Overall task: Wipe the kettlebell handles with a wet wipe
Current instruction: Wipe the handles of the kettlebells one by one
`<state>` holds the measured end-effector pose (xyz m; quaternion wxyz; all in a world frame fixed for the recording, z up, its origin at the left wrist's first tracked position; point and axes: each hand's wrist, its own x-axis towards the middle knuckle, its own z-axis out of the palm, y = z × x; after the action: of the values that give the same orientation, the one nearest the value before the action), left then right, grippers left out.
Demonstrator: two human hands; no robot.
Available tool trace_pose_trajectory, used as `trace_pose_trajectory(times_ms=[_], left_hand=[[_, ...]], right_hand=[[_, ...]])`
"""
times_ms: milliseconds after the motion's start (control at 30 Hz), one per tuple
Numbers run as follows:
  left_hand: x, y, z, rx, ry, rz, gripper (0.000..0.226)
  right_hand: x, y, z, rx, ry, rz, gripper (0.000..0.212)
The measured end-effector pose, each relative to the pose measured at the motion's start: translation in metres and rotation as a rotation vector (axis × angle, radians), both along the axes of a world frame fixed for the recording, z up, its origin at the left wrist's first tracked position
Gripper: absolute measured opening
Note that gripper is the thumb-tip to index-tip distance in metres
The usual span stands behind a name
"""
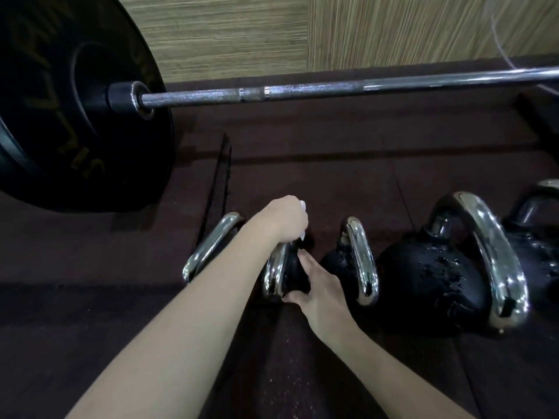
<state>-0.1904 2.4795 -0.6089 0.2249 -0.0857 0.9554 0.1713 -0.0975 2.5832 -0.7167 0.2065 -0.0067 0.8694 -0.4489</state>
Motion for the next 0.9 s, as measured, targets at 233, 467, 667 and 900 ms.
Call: trace_pose_trajectory(times_ms=[233, 467, 667, 900], left_hand=[[0.162, -0.015, -0.041, 0.502, 0.416, 0.237, 0.067], [0.114, -0.005, -0.025, 0.32, 0.469, 0.163, 0.065], [-0.003, -0.007, 0.005, 0.12, -0.016, -0.028, 0.026], [0.077, -0.015, -0.005, 0.38, 0.235, 0.134, 0.052]], right_hand=[[0.005, 0.002, -0.008, 0.011, 0.151, 0.022, 0.087], [0.003, 0.004, -0.005, -0.07, 0.079, -0.009, 0.084], [0.0, 0.001, -0.004, -0.028, 0.002, 0.0, 0.096], [0.002, 0.003, -0.004, -0.075, 0.004, -0.003, 0.096]])
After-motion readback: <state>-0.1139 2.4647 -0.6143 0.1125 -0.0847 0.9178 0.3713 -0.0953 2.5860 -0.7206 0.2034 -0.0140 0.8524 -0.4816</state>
